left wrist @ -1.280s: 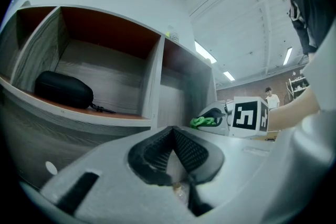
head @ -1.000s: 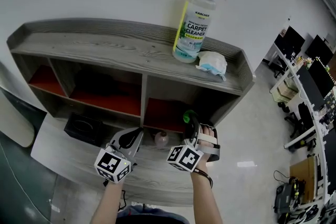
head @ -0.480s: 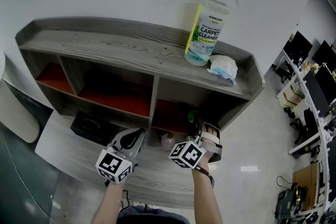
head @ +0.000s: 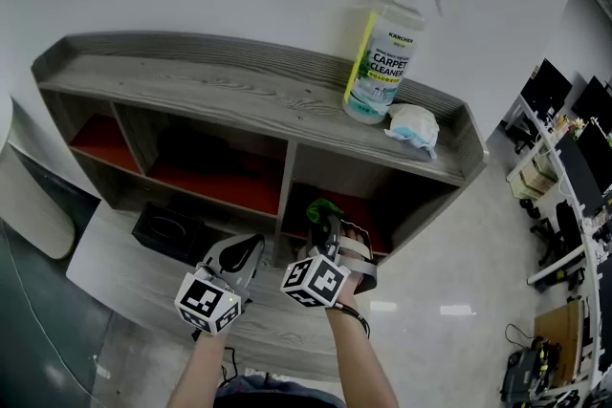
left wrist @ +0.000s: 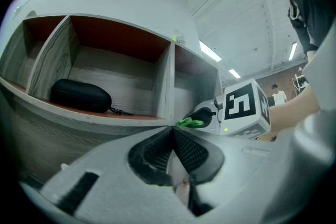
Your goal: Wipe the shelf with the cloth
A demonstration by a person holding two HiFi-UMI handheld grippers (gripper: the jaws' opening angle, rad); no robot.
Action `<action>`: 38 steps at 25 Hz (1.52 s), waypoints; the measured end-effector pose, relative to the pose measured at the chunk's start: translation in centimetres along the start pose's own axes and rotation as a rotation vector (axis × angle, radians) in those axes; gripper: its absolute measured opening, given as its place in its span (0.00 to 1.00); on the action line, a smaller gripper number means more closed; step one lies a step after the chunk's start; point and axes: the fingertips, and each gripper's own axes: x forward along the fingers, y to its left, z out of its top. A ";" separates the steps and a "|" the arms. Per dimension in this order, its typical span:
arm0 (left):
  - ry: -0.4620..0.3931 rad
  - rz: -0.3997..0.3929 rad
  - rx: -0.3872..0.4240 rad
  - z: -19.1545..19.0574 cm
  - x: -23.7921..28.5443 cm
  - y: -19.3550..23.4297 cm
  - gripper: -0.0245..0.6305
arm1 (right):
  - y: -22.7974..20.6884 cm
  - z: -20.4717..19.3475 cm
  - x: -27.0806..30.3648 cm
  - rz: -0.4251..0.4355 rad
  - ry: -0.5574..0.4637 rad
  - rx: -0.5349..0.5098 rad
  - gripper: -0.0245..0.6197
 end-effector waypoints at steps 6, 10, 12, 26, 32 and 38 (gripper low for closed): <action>0.000 0.033 0.004 0.1 -1.0 1.1 0.04 | 2.0 3.7 0.5 0.059 -0.070 0.007 0.20; -0.002 0.044 0.005 0.2 -1.3 1.6 0.04 | 1.5 3.8 0.4 0.051 -0.078 0.022 0.20; -0.003 0.046 0.005 0.3 -1.3 1.8 0.04 | 0.2 4.1 0.3 0.027 -0.093 0.057 0.20; 0.001 0.047 0.004 0.4 -0.8 2.1 0.04 | -12.1 9.2 0.7 -0.211 -0.281 0.333 0.20; 0.002 0.064 0.006 0.4 -1.2 2.5 0.04 | -13.0 8.5 1.2 -0.255 -0.265 0.315 0.20; 0.005 0.040 0.006 0.2 -0.5 1.7 0.04 | -15.2 5.1 -0.2 -0.333 -0.220 0.338 0.20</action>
